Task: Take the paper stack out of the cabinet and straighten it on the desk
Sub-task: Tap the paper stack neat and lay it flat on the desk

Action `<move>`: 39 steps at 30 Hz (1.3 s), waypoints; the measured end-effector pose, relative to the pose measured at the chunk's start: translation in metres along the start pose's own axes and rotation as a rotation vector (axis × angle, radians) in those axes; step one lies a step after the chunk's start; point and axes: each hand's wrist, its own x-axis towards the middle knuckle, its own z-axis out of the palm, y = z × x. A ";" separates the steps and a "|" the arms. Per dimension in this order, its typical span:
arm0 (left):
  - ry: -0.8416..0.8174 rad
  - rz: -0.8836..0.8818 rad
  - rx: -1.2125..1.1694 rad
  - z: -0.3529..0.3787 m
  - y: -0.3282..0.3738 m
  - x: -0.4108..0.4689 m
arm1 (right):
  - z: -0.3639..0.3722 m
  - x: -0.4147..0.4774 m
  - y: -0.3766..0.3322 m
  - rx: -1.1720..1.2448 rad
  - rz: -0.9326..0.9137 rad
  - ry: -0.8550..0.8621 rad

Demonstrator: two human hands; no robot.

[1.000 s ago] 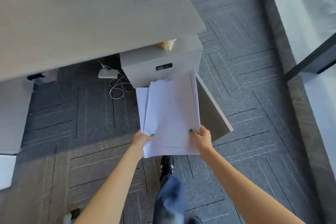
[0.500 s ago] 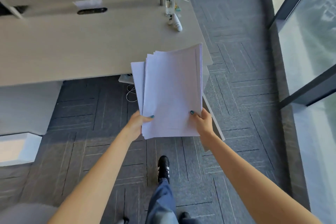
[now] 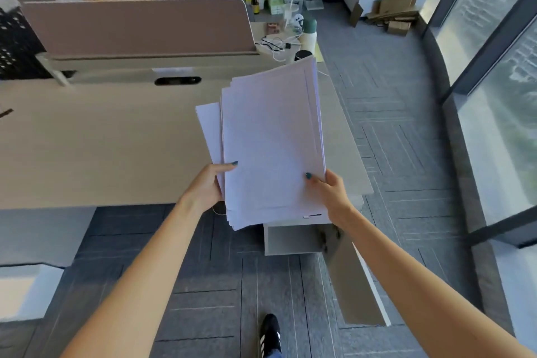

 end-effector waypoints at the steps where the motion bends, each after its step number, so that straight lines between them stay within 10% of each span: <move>1: 0.002 0.004 -0.020 -0.005 0.015 0.009 | 0.006 0.014 -0.007 0.010 0.011 -0.018; 18: 0.104 0.237 0.172 -0.027 0.149 0.139 | 0.041 0.183 -0.057 0.023 0.083 -0.166; 39: 0.289 0.334 0.166 -0.030 0.144 0.231 | 0.058 0.315 -0.088 0.126 0.025 -0.224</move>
